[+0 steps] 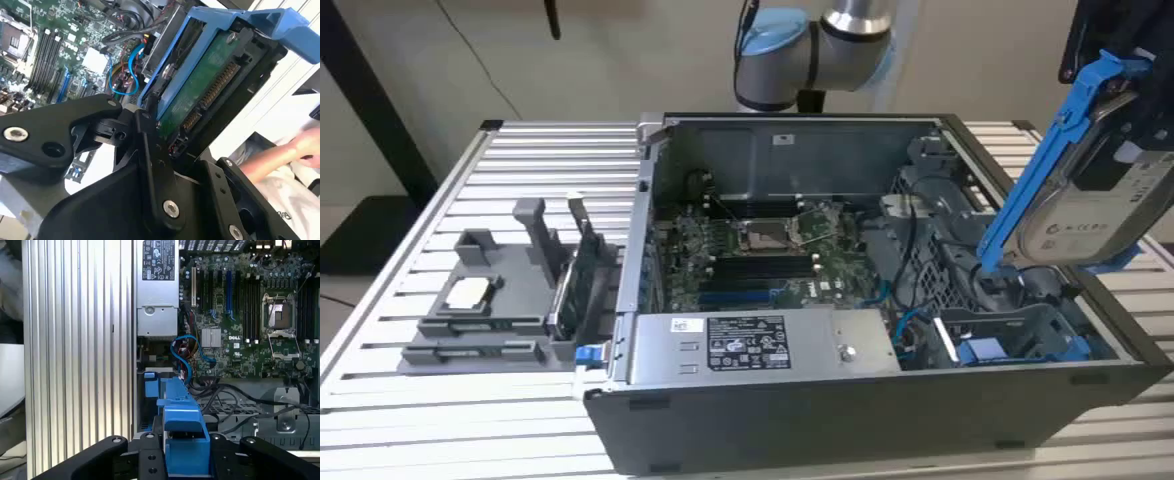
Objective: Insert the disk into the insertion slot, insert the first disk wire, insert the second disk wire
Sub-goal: 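Insert the disk into the insertion slot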
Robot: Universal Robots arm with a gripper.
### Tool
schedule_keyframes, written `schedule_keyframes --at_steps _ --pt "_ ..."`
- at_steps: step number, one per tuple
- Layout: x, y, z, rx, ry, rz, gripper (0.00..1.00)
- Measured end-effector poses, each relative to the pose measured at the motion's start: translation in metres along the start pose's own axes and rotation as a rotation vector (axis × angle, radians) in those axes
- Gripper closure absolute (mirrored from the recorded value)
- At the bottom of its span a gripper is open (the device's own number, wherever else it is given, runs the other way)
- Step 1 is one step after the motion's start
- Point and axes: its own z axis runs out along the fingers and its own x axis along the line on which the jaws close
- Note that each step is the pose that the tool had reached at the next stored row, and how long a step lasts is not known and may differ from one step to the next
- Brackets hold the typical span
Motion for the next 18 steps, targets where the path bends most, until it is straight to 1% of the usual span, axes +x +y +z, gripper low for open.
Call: schedule_keyframes --at_steps 10,14,18 --pt "0.0007 0.0 0.0006 0.0 -0.0001 0.0 0.67" --pt "0.0022 -0.0002 0.0031 0.0 0.0 0.0 0.67" --pt "0.0057 -0.0004 0.0068 0.0 -0.0002 0.0 0.67"
